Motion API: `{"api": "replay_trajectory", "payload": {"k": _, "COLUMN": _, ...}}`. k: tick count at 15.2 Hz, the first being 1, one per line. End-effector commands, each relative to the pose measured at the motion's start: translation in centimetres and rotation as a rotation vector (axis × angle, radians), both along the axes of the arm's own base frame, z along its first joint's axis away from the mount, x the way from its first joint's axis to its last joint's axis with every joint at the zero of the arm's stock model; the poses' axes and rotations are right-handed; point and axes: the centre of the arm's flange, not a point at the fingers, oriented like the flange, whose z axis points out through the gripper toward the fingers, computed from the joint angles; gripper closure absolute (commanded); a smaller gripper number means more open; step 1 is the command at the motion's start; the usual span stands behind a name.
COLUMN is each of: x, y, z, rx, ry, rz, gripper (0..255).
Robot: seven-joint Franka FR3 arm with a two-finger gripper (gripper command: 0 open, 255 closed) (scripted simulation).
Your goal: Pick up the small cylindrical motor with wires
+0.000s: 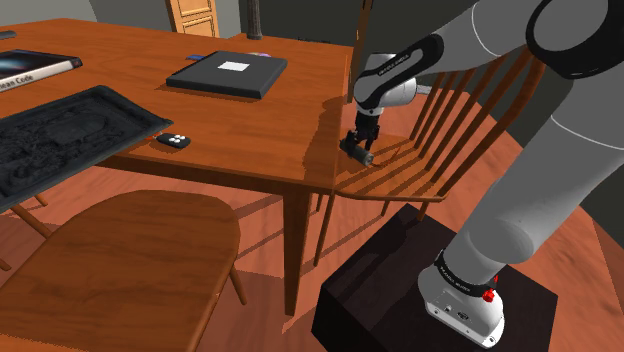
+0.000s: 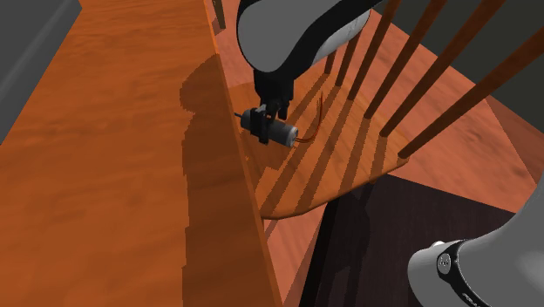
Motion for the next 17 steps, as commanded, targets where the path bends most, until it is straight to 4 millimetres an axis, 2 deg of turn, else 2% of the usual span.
{"api": "replay_trajectory", "payload": {"k": 1, "x": -0.1, "y": 0.0, "z": -0.8, "rx": 0.000, "ry": -0.001, "rz": 0.000, "gripper": 0}}
{"api": "replay_trajectory", "payload": {"k": 2, "x": -0.1, "y": 0.0, "z": -0.8, "rx": 0.000, "ry": -0.001, "rz": 0.000, "gripper": 0}}
{"api": "replay_trajectory", "payload": {"k": 3, "x": -0.1, "y": 0.0, "z": -0.9, "rx": 0.000, "ry": -0.001, "rz": 0.000, "gripper": 255}}
{"api": "replay_trajectory", "payload": {"k": 12, "x": -0.1, "y": 0.0, "z": -0.8, "rx": 0.000, "ry": -0.001, "rz": 0.000, "gripper": 255}}
{"api": "replay_trajectory", "payload": {"k": 17, "x": -0.1, "y": 0.0, "z": 1.8, "rx": 0.000, "ry": -0.001, "rz": 0.000, "gripper": 255}}
